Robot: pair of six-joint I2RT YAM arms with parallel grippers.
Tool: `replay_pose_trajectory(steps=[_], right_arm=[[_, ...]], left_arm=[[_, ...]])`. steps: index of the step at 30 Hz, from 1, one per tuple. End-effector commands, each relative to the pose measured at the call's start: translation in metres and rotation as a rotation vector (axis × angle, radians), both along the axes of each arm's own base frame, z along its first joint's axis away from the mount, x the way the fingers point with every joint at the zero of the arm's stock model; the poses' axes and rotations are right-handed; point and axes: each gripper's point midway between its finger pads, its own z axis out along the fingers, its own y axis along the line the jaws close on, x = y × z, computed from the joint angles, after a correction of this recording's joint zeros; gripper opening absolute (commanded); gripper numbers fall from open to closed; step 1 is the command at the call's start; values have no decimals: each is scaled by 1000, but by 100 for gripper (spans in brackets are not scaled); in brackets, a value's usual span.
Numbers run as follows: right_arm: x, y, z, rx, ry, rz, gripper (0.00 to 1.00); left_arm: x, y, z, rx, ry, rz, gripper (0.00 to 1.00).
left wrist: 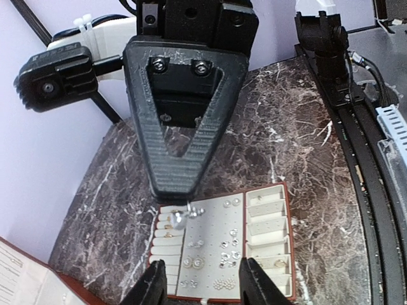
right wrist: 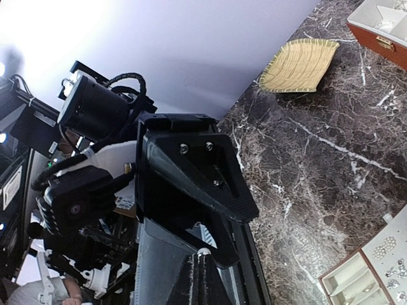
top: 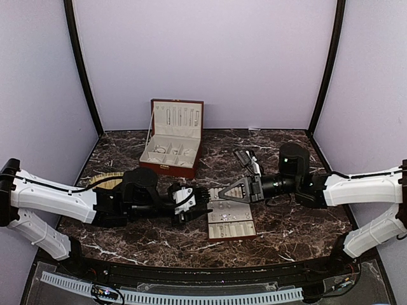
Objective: Organize the mixed jewelry
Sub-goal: Pass from the right arm to the left
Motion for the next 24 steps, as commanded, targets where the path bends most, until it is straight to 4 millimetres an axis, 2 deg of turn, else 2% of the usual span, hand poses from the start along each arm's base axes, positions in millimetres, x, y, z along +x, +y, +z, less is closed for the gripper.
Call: replay_pose_trajectory(steps=[1, 8, 14, 24], right_arm=[[-3, 1, 14, 67, 33, 14, 0], [-1, 2, 6, 64, 104, 1, 0], [0, 4, -5, 41, 135, -2, 0], [2, 6, -6, 41, 161, -10, 0]], left_arm=[[18, -8, 26, -32, -170, 100, 40], [16, -11, 37, -69, -214, 111, 39], [15, -11, 40, -83, -213, 119, 39], [5, -15, 35, -69, -220, 69, 26]])
